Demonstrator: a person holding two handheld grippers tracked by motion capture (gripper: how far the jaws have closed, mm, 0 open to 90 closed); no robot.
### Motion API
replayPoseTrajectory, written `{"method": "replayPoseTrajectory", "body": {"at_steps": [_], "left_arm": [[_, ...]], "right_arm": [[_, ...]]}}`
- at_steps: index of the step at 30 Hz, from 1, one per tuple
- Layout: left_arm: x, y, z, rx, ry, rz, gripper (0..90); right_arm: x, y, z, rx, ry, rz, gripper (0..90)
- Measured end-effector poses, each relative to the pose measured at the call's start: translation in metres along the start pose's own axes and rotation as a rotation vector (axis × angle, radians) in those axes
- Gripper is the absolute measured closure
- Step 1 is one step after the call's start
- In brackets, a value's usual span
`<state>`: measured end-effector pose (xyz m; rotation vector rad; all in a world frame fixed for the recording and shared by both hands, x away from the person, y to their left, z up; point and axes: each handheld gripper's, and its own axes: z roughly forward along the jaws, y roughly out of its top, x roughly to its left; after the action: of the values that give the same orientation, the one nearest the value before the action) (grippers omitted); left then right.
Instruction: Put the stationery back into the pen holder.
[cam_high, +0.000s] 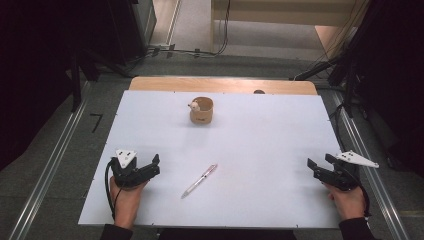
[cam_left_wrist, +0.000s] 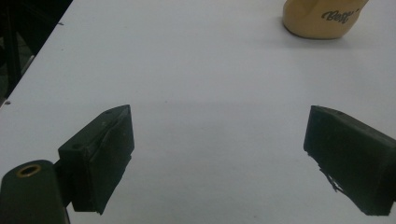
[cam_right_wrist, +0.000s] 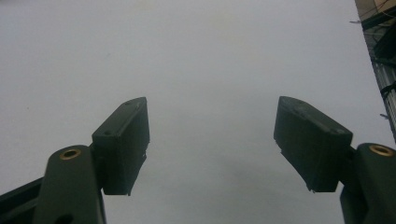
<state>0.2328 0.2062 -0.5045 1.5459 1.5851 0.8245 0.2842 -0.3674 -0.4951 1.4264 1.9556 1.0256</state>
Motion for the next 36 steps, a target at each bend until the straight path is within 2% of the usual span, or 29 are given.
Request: {"method": "replayPoseTrajectory", "body": {"at_steps": [11,15,25,36], "left_arm": [[-0.008,-0.001,-0.003,0.006,-0.035,0.016,9.4],[-0.010,-0.002,-0.003,0.011,-0.049,0.004,9.4],[-0.018,-0.001,-0.004,0.015,-0.072,0.013,9.4],[-0.026,-0.003,-0.007,0.024,-0.102,0.036,9.4]], "right_arm": [[0.002,0.001,0.001,0.005,0.002,0.003,25.0],[0.002,0.001,0.003,0.010,0.003,-0.005,25.0],[0.001,0.000,0.001,0.012,-0.003,-0.001,25.0],[0.002,0.000,0.002,0.017,-0.003,-0.001,25.0]]}}
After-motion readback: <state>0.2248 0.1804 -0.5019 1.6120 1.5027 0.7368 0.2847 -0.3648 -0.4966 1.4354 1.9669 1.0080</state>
